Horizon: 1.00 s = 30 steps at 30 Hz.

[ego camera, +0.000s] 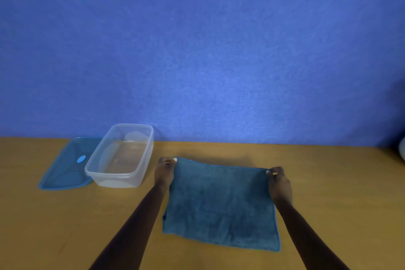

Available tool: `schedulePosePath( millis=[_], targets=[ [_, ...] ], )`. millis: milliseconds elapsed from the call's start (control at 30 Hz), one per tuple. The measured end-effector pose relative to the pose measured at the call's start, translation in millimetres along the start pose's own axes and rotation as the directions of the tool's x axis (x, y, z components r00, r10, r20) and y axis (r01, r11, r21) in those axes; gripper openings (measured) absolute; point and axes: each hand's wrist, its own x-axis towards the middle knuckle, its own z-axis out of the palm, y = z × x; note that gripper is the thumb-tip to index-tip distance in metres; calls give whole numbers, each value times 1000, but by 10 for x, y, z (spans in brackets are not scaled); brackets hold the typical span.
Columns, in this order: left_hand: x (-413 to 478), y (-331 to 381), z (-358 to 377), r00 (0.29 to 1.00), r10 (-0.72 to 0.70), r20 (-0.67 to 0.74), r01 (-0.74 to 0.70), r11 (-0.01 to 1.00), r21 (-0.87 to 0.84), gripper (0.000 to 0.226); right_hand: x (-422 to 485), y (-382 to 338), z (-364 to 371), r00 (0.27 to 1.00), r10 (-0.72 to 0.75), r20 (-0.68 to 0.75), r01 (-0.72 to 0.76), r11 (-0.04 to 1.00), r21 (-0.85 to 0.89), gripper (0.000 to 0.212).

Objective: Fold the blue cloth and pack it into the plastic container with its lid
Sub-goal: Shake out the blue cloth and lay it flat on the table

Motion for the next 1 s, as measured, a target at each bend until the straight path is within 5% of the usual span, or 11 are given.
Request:
schedulePosePath(
  millis=[100,200,567,800,1000],
  targets=[
    [51,-105,44,979,-173,105,191,961,-200,20,15,13,92,999,42,-14,-42,999,26,25],
    [-1,-284,23,951,-254,177,265,963,-43,27,-27,85,178,992,97,78,-99,995,20,33],
    [-487,-398,-345,891,-325,317,289,944,158,32,-172,344,42,948,268,175,-270,963,-10,45],
    [-684,-441,-438,814,-287,506,184,952,244,36,-396,524,-108,936,245,255,-231,969,-82,44],
    [-839,-530,-341,967,-101,234,6,927,375,25,-563,615,-163,902,269,337,-222,960,-170,32]
  ],
)
